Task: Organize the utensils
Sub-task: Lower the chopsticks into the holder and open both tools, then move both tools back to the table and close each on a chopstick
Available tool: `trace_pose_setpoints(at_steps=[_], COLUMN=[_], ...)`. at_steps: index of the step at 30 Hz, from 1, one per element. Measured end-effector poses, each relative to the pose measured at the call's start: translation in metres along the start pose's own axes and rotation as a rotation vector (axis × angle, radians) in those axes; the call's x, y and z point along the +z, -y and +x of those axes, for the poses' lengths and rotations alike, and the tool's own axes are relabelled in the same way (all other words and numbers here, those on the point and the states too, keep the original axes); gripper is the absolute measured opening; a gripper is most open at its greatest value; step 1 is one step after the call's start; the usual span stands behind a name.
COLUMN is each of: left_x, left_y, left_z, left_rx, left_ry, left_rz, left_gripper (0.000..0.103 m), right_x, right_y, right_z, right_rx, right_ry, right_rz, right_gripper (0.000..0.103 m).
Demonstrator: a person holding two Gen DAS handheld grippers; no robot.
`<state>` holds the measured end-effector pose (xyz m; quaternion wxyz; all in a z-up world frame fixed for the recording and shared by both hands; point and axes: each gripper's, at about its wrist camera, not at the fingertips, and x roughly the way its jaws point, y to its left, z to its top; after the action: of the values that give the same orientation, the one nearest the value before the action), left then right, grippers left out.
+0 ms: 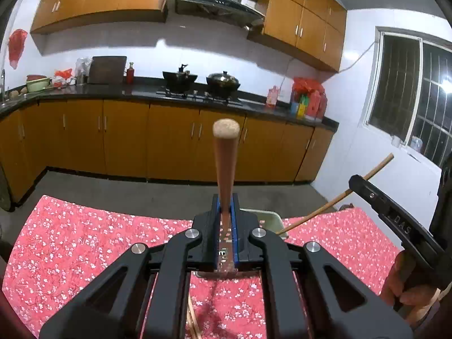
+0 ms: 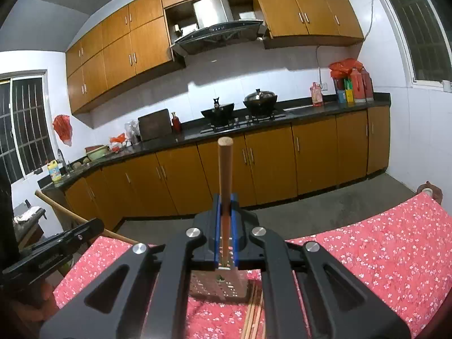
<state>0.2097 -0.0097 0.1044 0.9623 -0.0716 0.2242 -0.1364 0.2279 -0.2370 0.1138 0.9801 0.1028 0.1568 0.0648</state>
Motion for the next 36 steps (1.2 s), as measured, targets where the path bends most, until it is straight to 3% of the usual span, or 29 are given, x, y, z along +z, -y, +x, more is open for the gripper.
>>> trace_pose_setpoints(at_steps=[7,15,18,20,26,29,33,36], left_x=[-0.006,-0.003,0.0,0.002,-0.002,-0.002,-0.002,-0.011], left_y=[-0.002,-0.013,-0.017,-0.016,-0.019,-0.023,-0.038,-0.052], left_z=[0.015,-0.001,-0.009,-0.012,-0.009,-0.02,-0.046,-0.059], left_rx=[-0.011,-0.032,-0.043,-0.038,-0.05,-0.064,-0.083,-0.058], left_ry=[-0.053,-0.01,0.02,0.032,0.024,0.06,0.152,0.174], left_rz=[-0.009,-0.058,-0.075,-0.078,-0.113,-0.138,-0.203,-0.242], left_gripper=[0.007,0.008,0.013,0.018,0.018,0.018,0.02,0.02], right_x=[-0.01,-0.007,-0.005,-0.005,-0.013,-0.019,-0.036,-0.062], right_y=[-0.002,0.001,0.004,0.008,0.019,0.026,0.043,0.06], right_z=[0.01,-0.012,-0.027,-0.036,-0.054,-0.062,-0.061,-0.045], right_rx=[-0.001,0.003,-0.003,-0.012,-0.033,-0.06,-0.107,-0.134], right_ry=[-0.04,0.002,0.037,0.055,0.068,0.074,0.027,-0.083], right_rz=[0.001,0.01,0.02,0.029,0.061,0.055,0.073,0.105], right_gripper=[0.01,0.023,0.027,0.027,0.028,0.028,0.028,0.028])
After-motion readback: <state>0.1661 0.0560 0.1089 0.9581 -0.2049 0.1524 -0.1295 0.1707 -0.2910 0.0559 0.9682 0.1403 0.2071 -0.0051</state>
